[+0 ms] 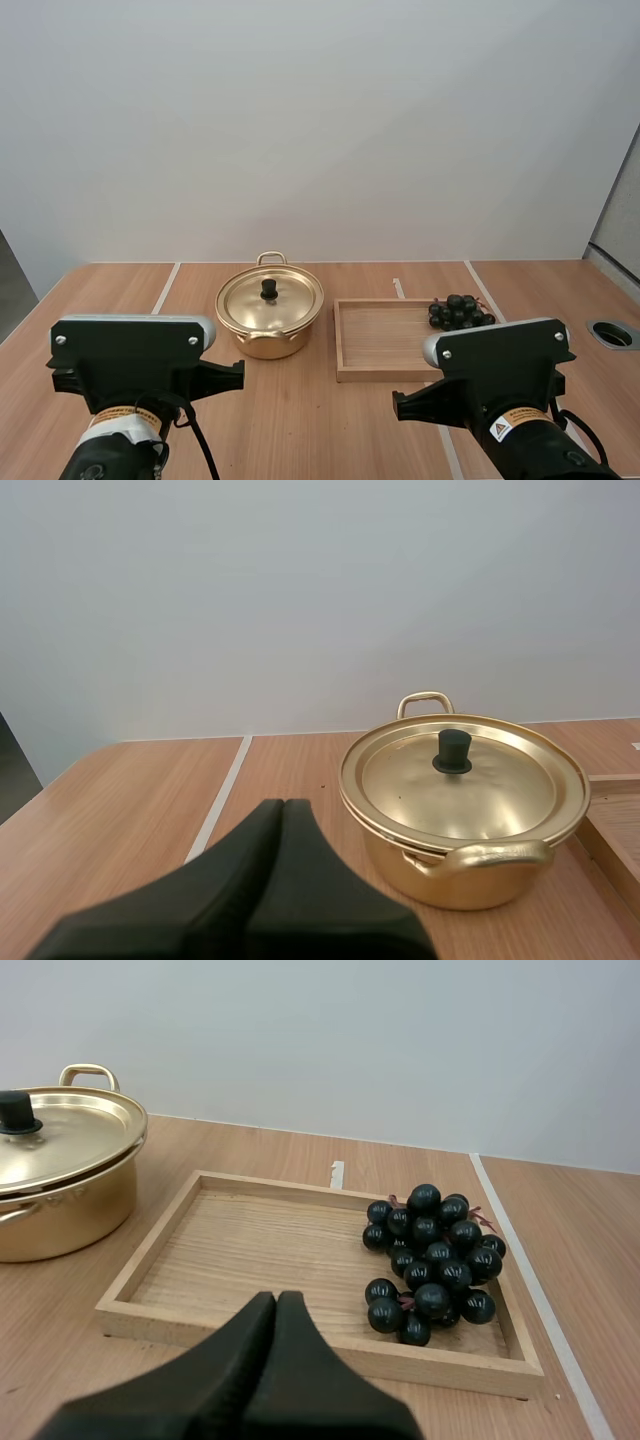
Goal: Open the pot, put the grape inside, and close it
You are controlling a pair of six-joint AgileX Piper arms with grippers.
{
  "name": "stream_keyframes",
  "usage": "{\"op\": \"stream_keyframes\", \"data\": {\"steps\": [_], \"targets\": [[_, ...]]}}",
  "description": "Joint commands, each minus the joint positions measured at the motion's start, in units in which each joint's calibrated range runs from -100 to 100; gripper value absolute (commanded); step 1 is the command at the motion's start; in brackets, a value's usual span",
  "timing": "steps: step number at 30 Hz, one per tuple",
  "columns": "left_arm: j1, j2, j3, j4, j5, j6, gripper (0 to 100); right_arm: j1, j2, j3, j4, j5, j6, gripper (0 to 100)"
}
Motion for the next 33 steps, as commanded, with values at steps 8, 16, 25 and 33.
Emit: {"op": "stream_keyframes", "data": {"steps": [8, 16, 25, 33], "targets": [[0.07, -0.4, 0.14, -1.15, -1.24, -0.13, 0, 0.12, -0.33, 0.0, 0.17, -0.72, 0.06, 0], [0.07, -0.4, 0.14, -1.26, -1.24, -0.13, 0, 0.12, -0.33, 0.0, 0.17, -0.72, 0.06, 0], [0.07, -0.4, -2.54, -1.27, -3.81, 1.23, 0, 0.12, -0.33, 0.0, -0.13, -8.1, -0.03, 0], [0.07, 1.67, -15.25, -2.57, -1.55, 1.23, 0, 0.12, 3.17, -11.41, 1.46, -8.1, -0.03, 0]]}}
